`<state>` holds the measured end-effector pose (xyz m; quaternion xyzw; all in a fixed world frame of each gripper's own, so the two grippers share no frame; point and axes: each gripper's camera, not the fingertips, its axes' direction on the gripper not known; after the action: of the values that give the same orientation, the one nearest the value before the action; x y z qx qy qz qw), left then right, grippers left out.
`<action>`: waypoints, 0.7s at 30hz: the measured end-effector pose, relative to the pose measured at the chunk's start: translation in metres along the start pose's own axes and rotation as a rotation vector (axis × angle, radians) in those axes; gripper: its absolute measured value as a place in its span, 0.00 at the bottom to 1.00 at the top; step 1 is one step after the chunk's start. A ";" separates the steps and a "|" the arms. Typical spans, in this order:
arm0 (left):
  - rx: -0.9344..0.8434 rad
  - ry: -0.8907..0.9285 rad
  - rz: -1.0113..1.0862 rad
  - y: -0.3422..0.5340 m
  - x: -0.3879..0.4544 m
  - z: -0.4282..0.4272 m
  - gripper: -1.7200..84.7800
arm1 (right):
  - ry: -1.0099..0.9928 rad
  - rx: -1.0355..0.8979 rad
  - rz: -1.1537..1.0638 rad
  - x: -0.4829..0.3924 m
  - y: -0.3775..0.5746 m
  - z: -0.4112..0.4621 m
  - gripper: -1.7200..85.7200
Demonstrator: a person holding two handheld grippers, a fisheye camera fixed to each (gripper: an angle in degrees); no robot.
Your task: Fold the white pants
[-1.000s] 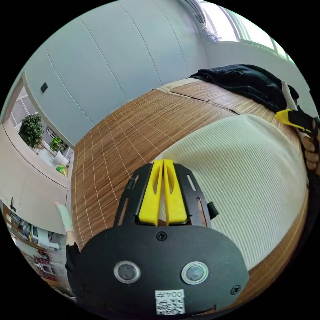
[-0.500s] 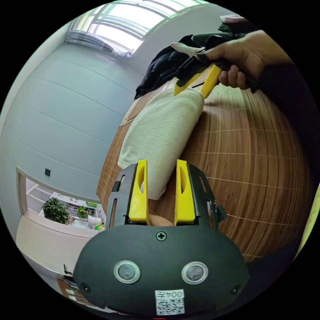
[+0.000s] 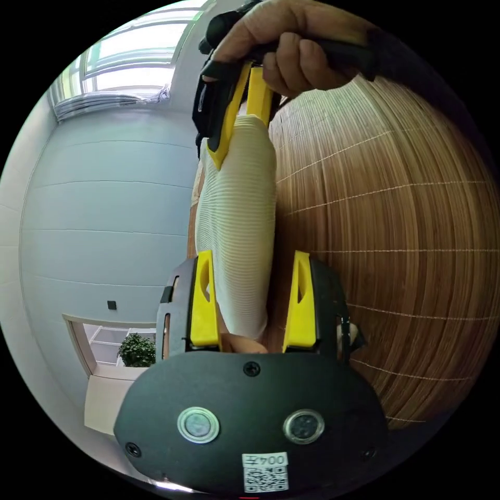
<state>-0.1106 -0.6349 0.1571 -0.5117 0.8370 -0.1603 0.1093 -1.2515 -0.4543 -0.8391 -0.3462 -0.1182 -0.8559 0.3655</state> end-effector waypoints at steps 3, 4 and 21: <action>-0.012 -0.058 0.031 -0.009 0.013 0.021 0.26 | -0.056 -0.020 -0.015 -0.006 -0.004 0.002 0.13; -0.022 -0.077 0.036 -0.011 0.015 0.027 0.26 | -0.070 -0.024 -0.026 -0.010 -0.005 0.003 0.13; -0.077 0.157 -0.212 0.090 -0.062 0.123 0.13 | -0.444 0.116 0.204 0.059 -0.016 -0.037 0.35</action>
<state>-0.1135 -0.5609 0.0106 -0.5869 0.7898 -0.1782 0.0059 -1.3110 -0.4922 -0.8253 -0.5145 -0.2089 -0.7093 0.4342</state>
